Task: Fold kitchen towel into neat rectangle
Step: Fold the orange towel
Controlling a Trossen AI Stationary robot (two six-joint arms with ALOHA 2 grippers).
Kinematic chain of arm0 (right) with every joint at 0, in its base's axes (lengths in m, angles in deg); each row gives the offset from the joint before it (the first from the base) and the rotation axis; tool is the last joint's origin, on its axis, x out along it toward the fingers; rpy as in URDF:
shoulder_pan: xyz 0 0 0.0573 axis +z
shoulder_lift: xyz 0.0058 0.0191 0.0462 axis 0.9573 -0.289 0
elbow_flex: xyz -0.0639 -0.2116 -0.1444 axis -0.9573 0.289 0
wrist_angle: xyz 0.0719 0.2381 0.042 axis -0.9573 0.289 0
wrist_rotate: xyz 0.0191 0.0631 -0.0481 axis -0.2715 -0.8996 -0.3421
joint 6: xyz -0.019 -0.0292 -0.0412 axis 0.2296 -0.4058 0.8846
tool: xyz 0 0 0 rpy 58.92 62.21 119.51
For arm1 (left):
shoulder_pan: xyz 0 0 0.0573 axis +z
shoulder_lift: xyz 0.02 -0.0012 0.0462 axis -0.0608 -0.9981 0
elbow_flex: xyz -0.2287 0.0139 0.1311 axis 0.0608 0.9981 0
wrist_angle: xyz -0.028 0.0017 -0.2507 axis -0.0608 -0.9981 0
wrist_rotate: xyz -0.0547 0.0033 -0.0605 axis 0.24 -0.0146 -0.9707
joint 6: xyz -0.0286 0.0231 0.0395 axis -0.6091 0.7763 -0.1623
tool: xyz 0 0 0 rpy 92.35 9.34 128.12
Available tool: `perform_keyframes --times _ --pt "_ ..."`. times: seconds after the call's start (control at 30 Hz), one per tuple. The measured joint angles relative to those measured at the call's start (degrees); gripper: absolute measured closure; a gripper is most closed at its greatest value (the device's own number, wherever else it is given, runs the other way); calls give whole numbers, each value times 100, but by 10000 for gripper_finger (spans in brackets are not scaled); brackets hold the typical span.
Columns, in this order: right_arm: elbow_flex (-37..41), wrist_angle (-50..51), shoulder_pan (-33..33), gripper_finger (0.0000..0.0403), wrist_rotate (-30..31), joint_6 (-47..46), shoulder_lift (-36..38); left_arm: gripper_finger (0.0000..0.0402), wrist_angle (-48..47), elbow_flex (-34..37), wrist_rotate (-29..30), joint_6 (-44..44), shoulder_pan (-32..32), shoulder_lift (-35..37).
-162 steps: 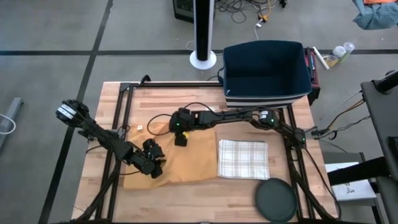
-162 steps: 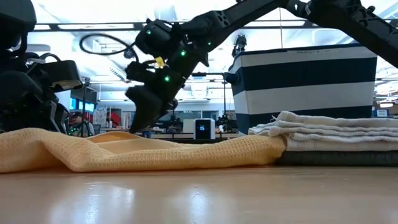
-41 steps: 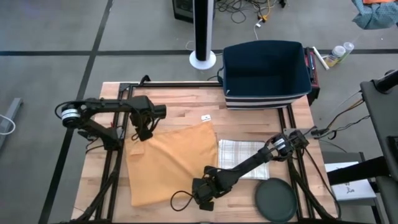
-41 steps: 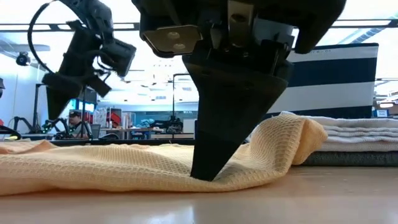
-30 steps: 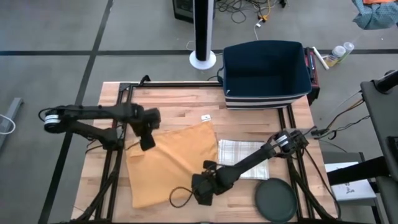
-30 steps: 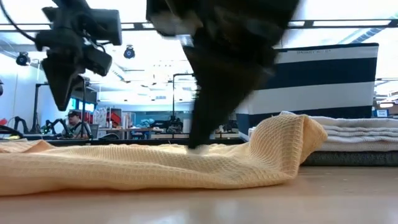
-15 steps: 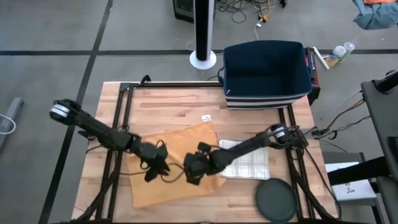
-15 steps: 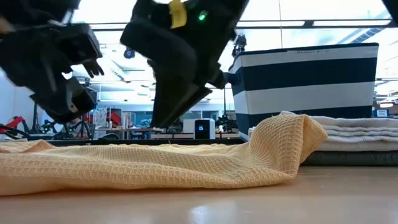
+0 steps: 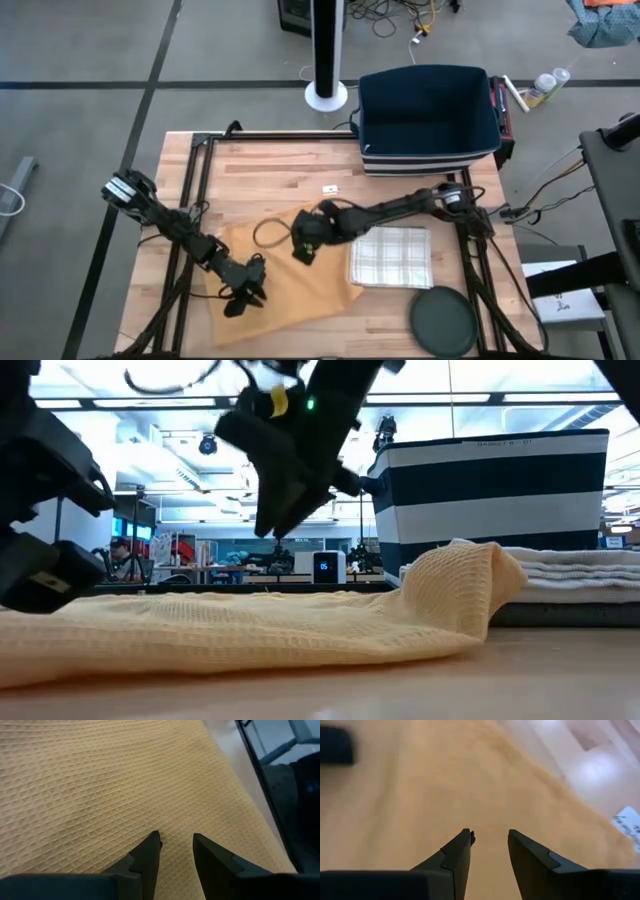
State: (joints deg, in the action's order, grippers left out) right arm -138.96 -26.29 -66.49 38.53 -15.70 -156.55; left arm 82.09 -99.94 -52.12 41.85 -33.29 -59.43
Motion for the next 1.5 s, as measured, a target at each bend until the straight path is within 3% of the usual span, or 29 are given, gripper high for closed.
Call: perform_keyframes --times 0.47,0.7,0.83,1.03,1.23,1.37,1.5 --pt "214 93 -723 300 -1147 -495 -535 287 -152 98 -648 40 -299 117" --pt "168 38 -1103 286 -916 -193 -588 287 -154 54 -312 103 -277 273" --pt "-79 90 -1162 280 -731 206 -375 287 -616 -71 -210 439 -77 513" --pt "-304 427 -652 285 -907 12 49 287 -2470 -540 -121 1357 569 1472" --pt "-299 727 542 294 -1145 -1169 101 287 -3793 -714 548 2432 1776 2323" --pt "-286 611 1243 288 -1248 -2157 -222 287 -3712 -409 765 2658 2836 2354" --pt "-286 468 1538 277 -1456 -2756 -574 287 -3561 19 405 2743 3486 2088"
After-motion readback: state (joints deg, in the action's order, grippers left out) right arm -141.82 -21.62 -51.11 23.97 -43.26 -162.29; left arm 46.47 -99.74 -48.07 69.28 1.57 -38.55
